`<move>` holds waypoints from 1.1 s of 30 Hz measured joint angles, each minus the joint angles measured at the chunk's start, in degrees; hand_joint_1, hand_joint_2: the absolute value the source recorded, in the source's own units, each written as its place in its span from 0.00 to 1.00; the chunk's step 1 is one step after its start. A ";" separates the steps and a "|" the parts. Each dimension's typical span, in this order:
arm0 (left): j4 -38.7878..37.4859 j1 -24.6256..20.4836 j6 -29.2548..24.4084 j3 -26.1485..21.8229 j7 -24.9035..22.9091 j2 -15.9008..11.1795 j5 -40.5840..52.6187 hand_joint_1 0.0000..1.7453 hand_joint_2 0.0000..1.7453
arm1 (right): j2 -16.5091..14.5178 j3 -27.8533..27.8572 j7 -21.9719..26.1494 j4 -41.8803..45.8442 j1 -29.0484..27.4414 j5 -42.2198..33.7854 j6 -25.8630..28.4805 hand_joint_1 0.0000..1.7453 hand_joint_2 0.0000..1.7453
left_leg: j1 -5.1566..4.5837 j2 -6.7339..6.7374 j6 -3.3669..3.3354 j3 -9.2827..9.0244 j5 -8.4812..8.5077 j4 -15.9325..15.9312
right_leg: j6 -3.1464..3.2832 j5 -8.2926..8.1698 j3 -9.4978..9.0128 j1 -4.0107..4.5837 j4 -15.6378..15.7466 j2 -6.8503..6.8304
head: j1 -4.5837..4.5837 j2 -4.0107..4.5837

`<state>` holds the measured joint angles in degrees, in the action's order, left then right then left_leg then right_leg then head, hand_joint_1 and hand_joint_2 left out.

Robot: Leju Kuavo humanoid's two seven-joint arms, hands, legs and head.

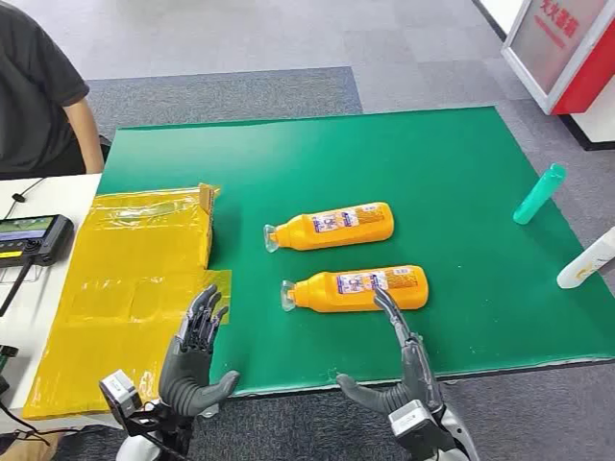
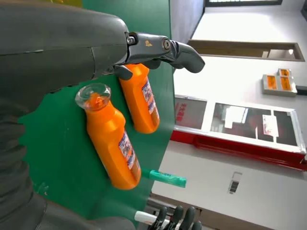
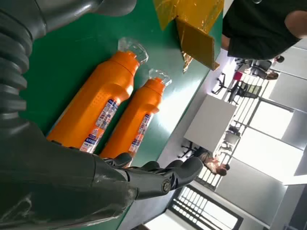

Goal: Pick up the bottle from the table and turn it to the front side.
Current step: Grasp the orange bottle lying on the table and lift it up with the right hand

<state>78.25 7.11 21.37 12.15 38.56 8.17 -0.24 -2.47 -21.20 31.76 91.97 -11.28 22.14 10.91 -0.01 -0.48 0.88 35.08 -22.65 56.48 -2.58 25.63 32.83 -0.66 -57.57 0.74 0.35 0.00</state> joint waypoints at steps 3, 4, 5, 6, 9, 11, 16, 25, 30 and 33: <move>-0.05 0.00 -0.20 0.00 0.02 0.00 0.25 0.00 1.00 | 0.00 0.00 -0.10 0.00 0.00 0.08 0.01 0.00 1.00 | 0.00 0.00 0.00 0.00 0.00 0.00 | 0.00 0.00 0.00 0.00 0.00 0.00 | 0.00 0.00; -0.08 0.00 -0.27 0.00 0.02 0.00 0.33 0.00 1.00 | 0.00 0.00 -0.13 0.01 0.00 0.11 0.01 0.00 1.00 | 0.00 0.00 0.00 0.00 0.00 0.00 | 0.00 0.00 0.00 0.00 0.00 0.00 | 0.00 0.00; -0.09 0.00 -0.27 0.00 0.02 0.00 0.33 0.00 1.00 | 0.00 0.00 -0.13 0.01 0.00 0.11 0.01 0.00 1.00 | 0.00 0.00 0.00 0.00 0.00 0.00 | 0.00 0.00 0.00 0.00 0.00 0.00 | 0.00 0.00; -0.10 -0.01 -0.27 0.00 0.02 0.00 0.33 0.00 1.00 | 0.01 0.00 -0.13 0.02 0.00 0.11 0.01 0.00 1.00 | 0.00 0.00 0.00 0.00 0.00 0.00 | 0.00 0.00 0.00 0.00 0.00 0.00 | 0.00 0.00; -0.14 -0.02 -0.31 0.00 0.02 0.00 0.38 0.00 1.00 | 0.02 0.00 -0.13 0.02 0.00 0.16 0.03 0.00 1.00 | 0.00 0.00 0.00 0.00 0.00 0.00 | 0.00 0.00 0.00 0.00 0.00 0.00 | 0.00 0.00; -0.15 -0.03 -0.43 0.00 0.02 0.00 0.41 0.00 1.00 | 0.02 0.00 -0.13 0.03 0.00 0.25 0.04 0.00 1.00 | 0.00 0.00 0.00 0.00 0.00 0.00 | 0.00 0.00 0.00 0.00 0.00 0.00 | 0.00 0.00; -0.17 -0.02 -0.80 0.00 0.03 -0.01 0.61 0.00 1.00 | 0.09 0.00 -0.42 0.37 0.00 1.37 0.59 0.00 1.00 | 0.00 0.00 0.00 0.00 0.00 0.00 | 0.00 0.00 0.00 0.00 0.00 0.00 | 0.00 0.00; -0.62 1.62 -3.19 -2.42 0.12 -1.27 4.14 0.00 1.00 | 2.61 0.09 -14.62 1.03 1.92 20.87 5.80 0.00 1.00 | -0.01 0.00 0.00 -0.01 0.00 0.00 | 0.00 0.00 -0.03 0.00 0.00 0.00 | 0.00 0.00; -1.50 2.12 -3.88 -5.22 -0.07 -1.60 7.29 0.00 1.00 | 5.40 1.17 -21.99 -0.50 5.14 28.00 1.64 0.00 1.00 | -0.02 0.00 -0.02 0.00 0.01 0.00 | -0.03 -0.03 -0.03 -0.02 0.00 0.00 | 0.00 0.00; -1.95 2.10 -4.27 -6.67 -0.16 -1.58 8.82 0.00 1.00 | 6.96 1.92 -24.86 -2.09 7.83 30.03 -2.07 0.00 1.00 | -0.04 0.00 -0.04 -0.01 0.04 0.00 | -0.06 -0.06 -0.04 -0.03 0.00 0.00 | 0.00 0.00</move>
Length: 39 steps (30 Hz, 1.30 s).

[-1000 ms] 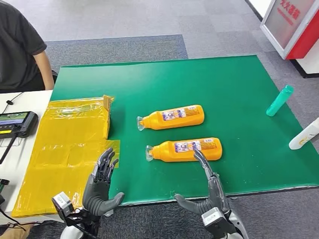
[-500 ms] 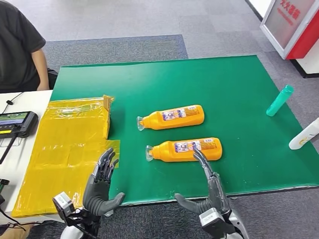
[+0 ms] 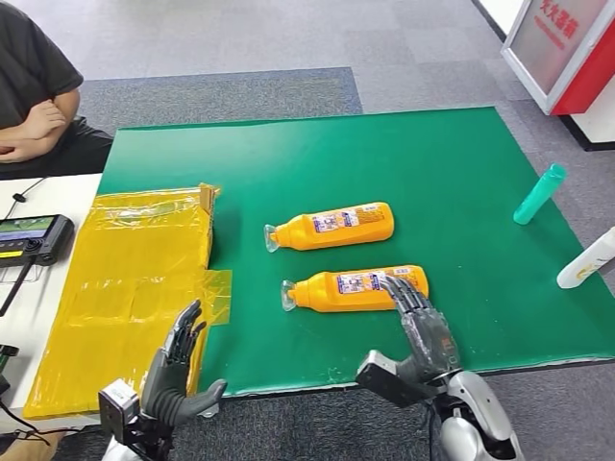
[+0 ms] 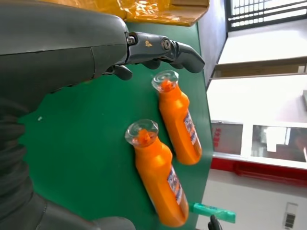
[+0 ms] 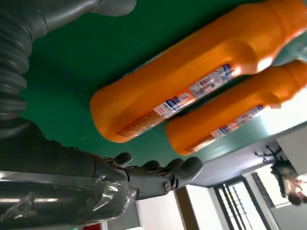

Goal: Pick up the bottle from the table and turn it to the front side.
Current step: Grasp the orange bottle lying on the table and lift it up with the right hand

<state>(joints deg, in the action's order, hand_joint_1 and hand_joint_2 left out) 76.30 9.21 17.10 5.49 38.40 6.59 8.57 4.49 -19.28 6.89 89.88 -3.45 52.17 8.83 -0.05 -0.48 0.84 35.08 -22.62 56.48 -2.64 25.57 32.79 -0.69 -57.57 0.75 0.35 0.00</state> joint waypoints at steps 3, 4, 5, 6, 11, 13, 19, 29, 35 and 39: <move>-0.26 -0.09 -0.91 -1.21 0.10 0.07 1.35 0.00 1.00 | 1.57 0.10 -2.51 -2.18 3.12 1.72 -3.04 0.00 1.00 | -0.01 0.00 -0.05 0.01 0.06 0.00 | -0.06 -0.05 0.01 -0.01 0.00 0.00 | -0.01 0.00; -0.31 -0.24 -1.08 -1.63 0.20 0.14 1.59 0.00 1.00 | 2.16 0.05 -3.44 -2.87 4.42 2.33 -4.09 0.00 1.00 | -0.01 0.00 -0.06 0.02 0.08 0.00 | -0.07 -0.07 0.02 -0.02 0.00 0.00 | -0.01 0.00; -0.34 -0.49 -1.14 -2.05 0.31 0.25 1.72 0.00 1.00 | 2.79 -0.01 -4.46 -3.46 5.92 2.84 -5.35 0.00 1.00 | -0.02 0.00 -0.07 0.02 0.10 0.00 | -0.09 -0.09 0.02 -0.02 0.00 0.00 | -0.01 0.00; -0.38 -0.81 -1.19 -2.47 0.37 0.39 1.85 0.00 1.00 | 3.44 -0.08 -5.37 -3.97 7.50 3.14 -6.71 0.00 1.00 | -0.02 0.00 -0.08 0.02 0.12 0.01 | -0.10 -0.11 0.02 -0.03 0.00 0.00 | 0.00 0.00; -0.61 -1.57 -1.25 -3.74 0.38 0.93 2.21 0.00 1.00 | 5.48 -0.39 -6.88 -5.57 12.64 3.31 -9.39 0.00 1.00 | -0.03 0.00 -0.11 0.02 0.14 0.02 | -0.13 -0.13 0.00 -0.03 0.00 0.00 | 0.00 0.00; -0.68 -1.58 -1.27 -3.99 0.38 1.08 2.27 0.00 1.00 | 5.81 -0.52 -6.91 -5.97 13.29 3.35 -9.44 0.00 1.00 | -0.05 0.00 -0.11 0.03 0.14 0.02 | -0.13 -0.13 0.00 -0.04 0.00 0.00 | 0.00 0.00; -0.90 -1.72 -1.60 -4.78 0.40 1.46 3.75 0.00 1.00 | 7.00 -2.15 -8.54 -8.24 16.69 3.40 -12.26 0.00 1.00 | -0.07 0.00 -0.12 0.05 0.14 0.02 | -0.14 -0.13 0.02 -0.05 0.00 0.00 | 0.00 0.00; -1.76 -2.21 -3.06 -5.01 0.40 1.62 4.10 0.00 1.00 | 9.36 -9.60 -8.55 -19.59 27.34 -1.84 -21.90 0.00 1.00 | -0.09 0.00 -0.22 0.06 0.23 0.04 | -0.23 -0.20 0.01 -0.08 0.00 -0.01 | 0.00 0.00; -2.32 -2.66 -3.74 -5.01 0.40 1.59 3.60 0.00 1.00 | 9.48 -13.41 -9.12 -25.32 31.10 -4.48 -23.01 0.00 1.00 | -0.10 0.00 -0.22 0.07 0.22 0.04 | -0.23 -0.20 0.02 -0.09 0.00 -0.01 | -0.01 0.00; -2.69 -2.93 -3.98 -4.96 0.40 1.57 3.38 0.00 1.00 | 9.47 -15.89 -9.13 -29.12 33.23 -6.03 -23.64 0.00 1.00 | -0.11 0.00 -0.23 0.07 0.23 0.04 | -0.24 -0.20 0.01 -0.10 0.00 -0.01 | 0.01 0.00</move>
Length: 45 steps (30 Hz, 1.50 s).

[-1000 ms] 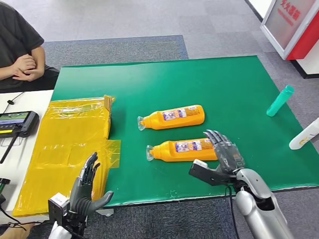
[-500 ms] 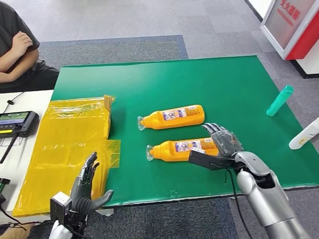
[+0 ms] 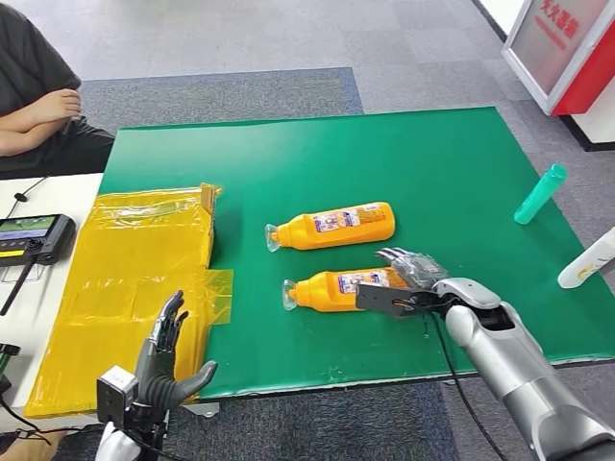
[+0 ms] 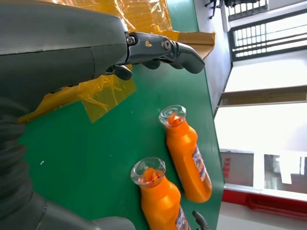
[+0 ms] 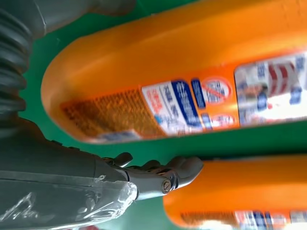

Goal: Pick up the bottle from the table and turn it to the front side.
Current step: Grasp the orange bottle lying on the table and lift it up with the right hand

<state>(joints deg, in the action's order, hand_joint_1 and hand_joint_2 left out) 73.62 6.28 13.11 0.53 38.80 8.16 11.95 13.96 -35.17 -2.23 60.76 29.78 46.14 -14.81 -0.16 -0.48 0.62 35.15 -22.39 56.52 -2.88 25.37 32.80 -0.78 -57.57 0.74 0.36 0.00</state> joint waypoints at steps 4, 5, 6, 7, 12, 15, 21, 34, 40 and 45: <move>-0.30 -0.21 -0.42 0.10 0.00 -0.04 -0.16 0.00 1.00 | 0.00 -1.78 -0.02 -3.19 1.40 -0.93 -0.64 0.00 1.00 | -0.03 0.00 -0.01 0.00 0.00 0.00 | -0.01 -0.01 0.00 -0.03 0.00 0.00 | -0.01 0.00; -0.37 -0.26 -0.54 0.11 0.00 -0.07 -0.22 0.00 1.00 | 0.00 -2.14 -0.01 -3.87 1.78 -1.14 -0.73 0.03 1.00 | -0.03 0.00 -0.01 0.00 0.00 0.00 | -0.01 -0.01 0.00 -0.03 0.00 0.00 | -0.01 0.00; -0.44 -0.29 -0.61 0.12 0.01 -0.11 -0.27 0.00 1.00 | 0.00 -2.47 -0.01 -4.50 2.18 -1.32 -0.84 0.24 1.00 | -0.03 0.00 -0.01 0.00 0.00 0.00 | -0.01 -0.01 0.01 -0.04 0.00 0.00 | -0.01 0.00; -0.49 -0.31 -0.65 0.13 0.00 -0.15 -0.30 0.00 1.00 | 0.00 -2.77 0.00 -5.08 2.57 -1.49 -0.92 0.49 1.00 | -0.03 0.00 -0.01 0.00 0.00 0.00 | -0.02 -0.01 0.01 -0.04 0.00 0.01 | -0.01 0.00; -0.73 -0.34 -0.69 0.14 -0.01 -0.27 -0.44 0.00 1.00 | 0.01 -3.98 0.07 -6.93 4.02 -2.06 -1.57 1.00 1.00 | -0.03 0.00 -0.01 -0.02 0.00 0.01 | -0.02 -0.01 0.01 -0.04 0.01 0.01 | -0.01 0.00; -0.80 -0.35 -0.70 0.15 0.00 -0.36 -0.45 0.00 1.00 | 0.03 -4.55 0.09 -7.43 4.55 -2.23 -2.04 1.00 1.00 | -0.03 0.00 -0.01 -0.03 0.01 0.01 | -0.03 -0.02 0.00 -0.04 0.01 0.01 | -0.01 0.00; -0.96 -0.35 -0.77 0.15 0.00 -0.49 -0.55 0.00 1.00 | 0.10 -5.25 0.20 -8.10 5.07 -2.66 -1.78 1.00 1.00 | -0.04 0.00 -0.03 -0.03 0.02 0.02 | -0.06 -0.04 -0.01 -0.06 0.01 0.01 | -0.01 0.00; -0.72 0.44 3.73 0.12 0.00 -0.86 -3.68 0.00 1.00 | -0.09 -0.29 3.20 5.14 -6.83 -5.57 13.06 1.00 1.00 | -0.04 -0.03 -0.06 0.03 -0.06 0.03 | -0.06 0.03 0.01 -0.05 0.02 0.00 | -0.01 0.00; -0.74 0.72 9.36 0.10 0.02 -0.93 -6.06 0.00 1.00 | -4.14 4.42 8.84 11.25 -15.37 -5.63 17.97 1.00 1.00 | -0.04 -0.02 -0.02 0.08 -0.09 0.02 | -0.04 0.06 0.08 -0.05 0.02 0.00 | -0.01 0.00; -0.77 -0.79 14.92 0.23 0.02 -0.65 -10.15 0.00 1.00 | -7.19 6.01 12.37 13.54 -17.03 -6.39 19.09 1.00 1.00 | -0.05 -0.02 -0.06 0.08 -0.04 0.03 | -0.08 0.01 0.07 -0.06 0.02 0.00 | 0.00 0.00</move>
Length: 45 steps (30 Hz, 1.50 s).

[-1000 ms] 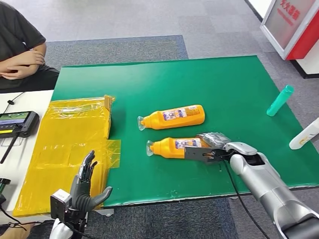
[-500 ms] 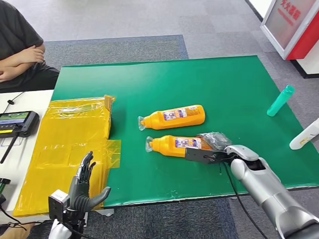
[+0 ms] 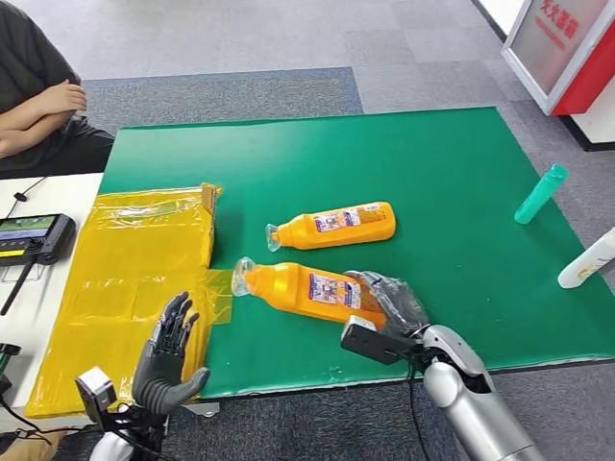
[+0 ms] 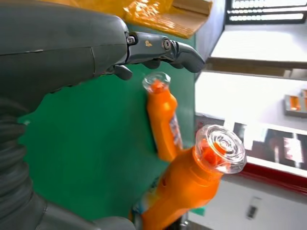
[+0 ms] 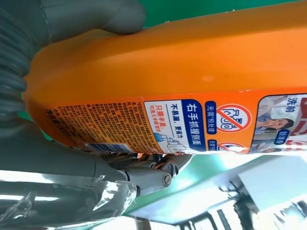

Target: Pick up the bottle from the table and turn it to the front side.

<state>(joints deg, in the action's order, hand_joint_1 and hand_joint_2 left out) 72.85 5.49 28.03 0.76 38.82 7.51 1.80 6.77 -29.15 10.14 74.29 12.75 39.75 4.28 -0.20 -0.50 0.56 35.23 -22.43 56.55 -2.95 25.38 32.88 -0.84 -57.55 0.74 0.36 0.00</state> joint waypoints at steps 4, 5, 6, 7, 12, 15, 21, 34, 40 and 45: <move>0.00 -1.43 1.82 0.18 -0.01 0.46 -1.65 0.00 1.00 | -1.48 0.26 0.63 1.39 0.18 -0.42 0.11 1.00 1.00 | 0.00 0.00 -0.03 0.00 0.04 0.01 | -0.03 -0.04 -0.02 -0.01 0.00 0.00 | -0.01 0.00; -0.01 -1.65 2.49 0.26 -0.02 0.54 -2.28 0.00 1.00 | -1.88 0.46 1.18 1.69 0.09 -0.95 0.17 1.00 1.00 | -0.01 0.00 -0.04 0.00 0.05 0.01 | -0.04 -0.04 -0.01 -0.01 0.00 -0.01 | -0.01 0.00; -0.03 -1.93 3.35 0.36 -0.04 0.58 -3.11 0.00 1.00 | -2.36 0.70 1.99 1.94 -0.06 -1.69 0.36 1.00 1.00 | -0.01 0.00 -0.04 0.00 0.05 0.01 | -0.04 -0.04 -0.01 -0.01 0.00 0.00 | -0.01 0.00; -0.06 -2.26 4.30 0.53 -0.10 0.63 -4.01 0.00 1.00 | -2.97 0.96 2.97 2.17 -0.24 -2.55 0.67 1.00 1.00 | -0.01 0.00 -0.04 0.00 0.06 0.01 | -0.04 -0.04 -0.01 -0.01 0.00 0.00 | -0.01 0.00; -0.24 -3.82 7.56 1.68 -0.97 0.80 -7.92 0.00 1.00 | -6.11 1.40 5.93 2.61 -1.23 -5.37 1.39 1.00 1.00 | 0.00 0.01 -0.03 0.00 0.05 0.01 | -0.02 -0.04 0.02 0.00 0.00 0.00 | -0.02 0.00; -0.28 -4.60 8.80 2.42 -1.97 0.81 -9.84 0.00 1.00 | -7.35 1.41 6.65 2.43 -1.49 -6.16 1.36 1.00 1.00 | 0.00 0.01 -0.03 0.00 0.05 0.01 | -0.01 -0.03 0.02 0.00 0.00 0.01 | -0.01 0.00; -0.33 -5.39 9.27 3.22 -2.70 0.81 -11.42 0.00 1.00 | -8.62 1.41 7.53 1.89 -1.89 -6.49 1.61 1.00 1.00 | -0.01 0.01 -0.04 0.01 0.05 0.01 | -0.02 -0.03 0.01 -0.01 0.02 0.00 | 0.00 0.00; -0.72 -7.48 10.31 5.91 -5.20 0.80 -14.22 0.00 1.00 | -11.54 -0.62 9.48 -0.20 -2.83 -2.43 4.23 1.00 1.00 | -0.01 0.01 -0.03 0.02 0.05 0.01 | -0.02 -0.03 0.01 -0.01 0.02 0.01 | -0.01 0.00; -1.28 -8.19 10.29 7.72 -5.95 0.62 -13.65 0.00 1.00 | -12.72 -3.03 9.13 -2.00 -2.61 -0.11 5.03 1.00 1.00 | -0.01 0.01 -0.03 0.02 0.05 0.01 | -0.02 -0.03 0.01 -0.01 0.02 0.00 | -0.01 0.00; -1.67 -8.51 10.29 8.85 -6.03 0.41 -13.37 0.00 1.00 | -13.15 -3.83 8.89 -2.90 -2.31 0.15 5.28 1.00 1.00 | -0.01 0.01 -0.04 0.02 0.05 0.01 | -0.02 -0.03 0.01 -0.01 0.03 0.00 | -0.01 0.00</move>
<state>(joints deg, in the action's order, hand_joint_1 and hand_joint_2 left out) 71.18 -3.01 38.32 9.61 32.79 7.92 -11.56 -6.38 -32.98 19.03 71.40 10.44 39.89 9.56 -0.21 -0.49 0.52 35.26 -22.38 56.56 -2.97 25.35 32.88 -0.85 -57.52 0.74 0.35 0.00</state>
